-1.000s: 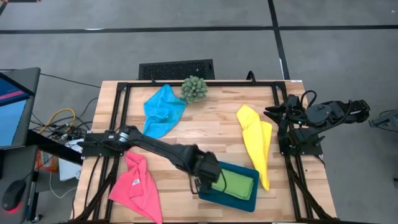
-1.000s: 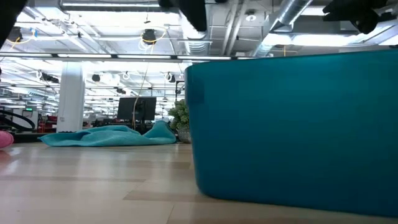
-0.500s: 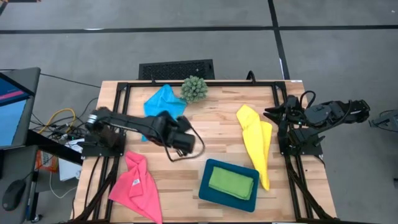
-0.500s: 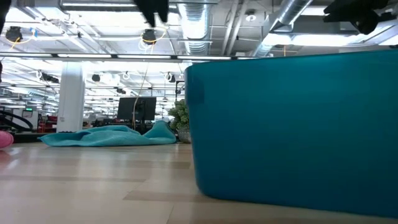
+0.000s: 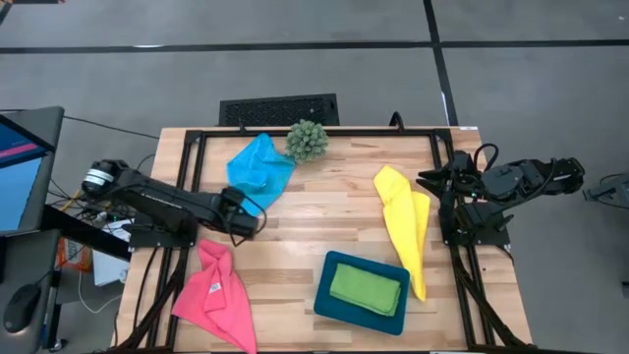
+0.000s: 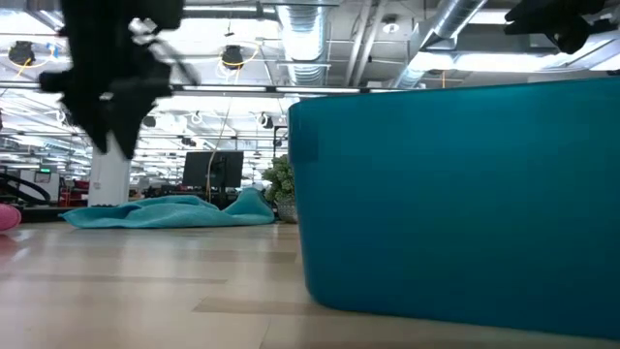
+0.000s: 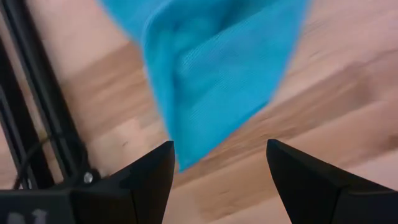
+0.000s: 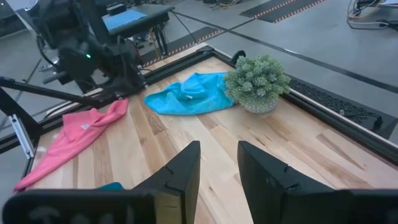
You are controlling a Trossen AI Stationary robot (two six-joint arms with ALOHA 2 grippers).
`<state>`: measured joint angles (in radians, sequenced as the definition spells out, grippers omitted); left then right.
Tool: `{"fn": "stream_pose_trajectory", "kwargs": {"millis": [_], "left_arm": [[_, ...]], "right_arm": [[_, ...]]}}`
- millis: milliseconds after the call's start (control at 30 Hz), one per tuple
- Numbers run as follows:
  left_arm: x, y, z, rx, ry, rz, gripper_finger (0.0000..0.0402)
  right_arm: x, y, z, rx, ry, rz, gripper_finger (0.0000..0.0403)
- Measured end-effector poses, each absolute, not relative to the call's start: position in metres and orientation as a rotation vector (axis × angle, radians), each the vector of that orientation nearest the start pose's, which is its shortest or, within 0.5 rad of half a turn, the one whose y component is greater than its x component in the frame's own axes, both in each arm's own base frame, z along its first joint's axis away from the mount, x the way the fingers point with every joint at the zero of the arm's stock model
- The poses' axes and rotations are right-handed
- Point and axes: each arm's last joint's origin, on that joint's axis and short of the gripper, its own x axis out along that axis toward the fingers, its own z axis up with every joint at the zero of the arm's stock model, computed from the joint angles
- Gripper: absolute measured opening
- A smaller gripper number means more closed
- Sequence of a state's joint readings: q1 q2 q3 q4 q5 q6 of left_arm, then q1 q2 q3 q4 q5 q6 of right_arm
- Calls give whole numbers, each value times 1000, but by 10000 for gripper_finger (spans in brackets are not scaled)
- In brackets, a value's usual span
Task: Fold microfiber towels
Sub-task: Fold the blue microfiber cloth
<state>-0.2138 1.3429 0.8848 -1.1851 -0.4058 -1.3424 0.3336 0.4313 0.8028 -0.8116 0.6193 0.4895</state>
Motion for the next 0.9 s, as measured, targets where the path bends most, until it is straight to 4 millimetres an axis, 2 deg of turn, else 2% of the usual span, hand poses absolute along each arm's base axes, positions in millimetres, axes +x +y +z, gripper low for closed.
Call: {"fn": "stream_pose_trajectory", "kwargs": {"millis": [167, 633, 767, 900], "left_arm": [[174, -27, 187, -594, 1171, 1151, 247], [159, -20, 140, -652, 1180, 1124, 244], [157, -18, 131, -704, 1175, 1103, 213], [159, -18, 130, -710, 1161, 1096, 148]], "right_arm": [[71, 7, 320, 277, 313, -368, 134], [71, 7, 320, 279, 310, -368, 134], [71, 7, 320, 279, 310, -368, 133], [71, 7, 320, 282, 309, -369, 134]]}}
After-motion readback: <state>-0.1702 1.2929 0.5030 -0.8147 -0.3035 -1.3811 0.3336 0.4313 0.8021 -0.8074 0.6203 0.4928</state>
